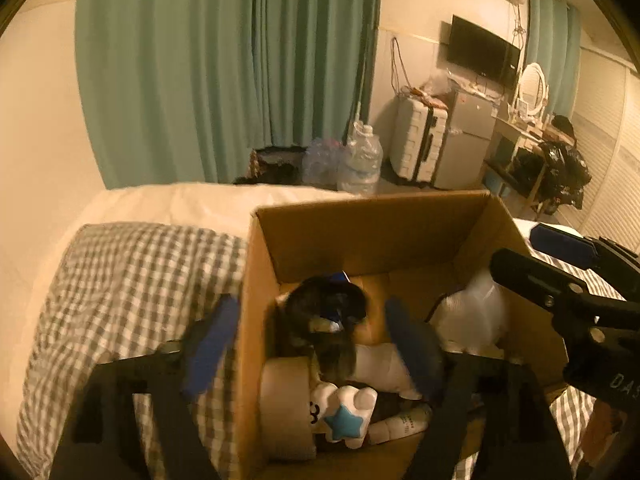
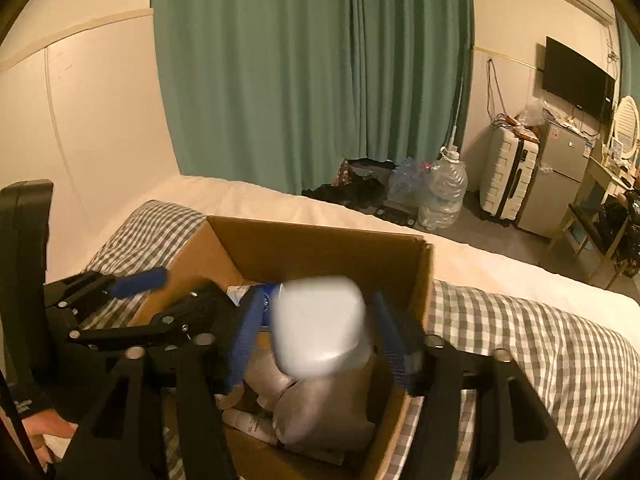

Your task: Organize objects

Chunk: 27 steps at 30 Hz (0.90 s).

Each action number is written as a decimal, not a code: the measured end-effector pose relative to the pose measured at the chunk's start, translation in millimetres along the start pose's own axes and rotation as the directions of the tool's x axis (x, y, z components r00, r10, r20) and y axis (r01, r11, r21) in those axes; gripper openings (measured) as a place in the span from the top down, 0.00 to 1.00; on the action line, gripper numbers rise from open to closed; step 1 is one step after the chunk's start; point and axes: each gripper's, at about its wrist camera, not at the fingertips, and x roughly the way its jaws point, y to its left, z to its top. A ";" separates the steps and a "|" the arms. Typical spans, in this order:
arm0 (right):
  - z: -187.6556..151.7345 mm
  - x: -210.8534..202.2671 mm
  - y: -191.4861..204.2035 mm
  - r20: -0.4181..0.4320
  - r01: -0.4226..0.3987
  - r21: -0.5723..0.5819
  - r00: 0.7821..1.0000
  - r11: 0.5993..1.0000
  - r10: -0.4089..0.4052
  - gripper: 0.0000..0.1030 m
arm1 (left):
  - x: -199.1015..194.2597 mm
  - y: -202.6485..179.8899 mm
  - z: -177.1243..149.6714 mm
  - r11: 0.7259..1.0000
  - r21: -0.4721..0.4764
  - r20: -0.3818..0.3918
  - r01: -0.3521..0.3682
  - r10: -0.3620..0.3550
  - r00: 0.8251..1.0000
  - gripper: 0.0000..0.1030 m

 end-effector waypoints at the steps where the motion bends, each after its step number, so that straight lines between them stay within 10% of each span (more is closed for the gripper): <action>1: 0.8 -3.1 -0.3 0.003 0.002 0.002 1.000 1.000 -0.002 0.38 | -4.0 0.3 0.5 1.000 0.003 0.004 0.001 -0.001 1.000 0.19; 27: -4.8 -186.4 8.4 0.255 0.102 0.089 0.959 0.991 -0.121 0.02 | -201.2 -15.6 -3.2 1.000 0.017 0.282 -0.008 0.003 0.959 0.01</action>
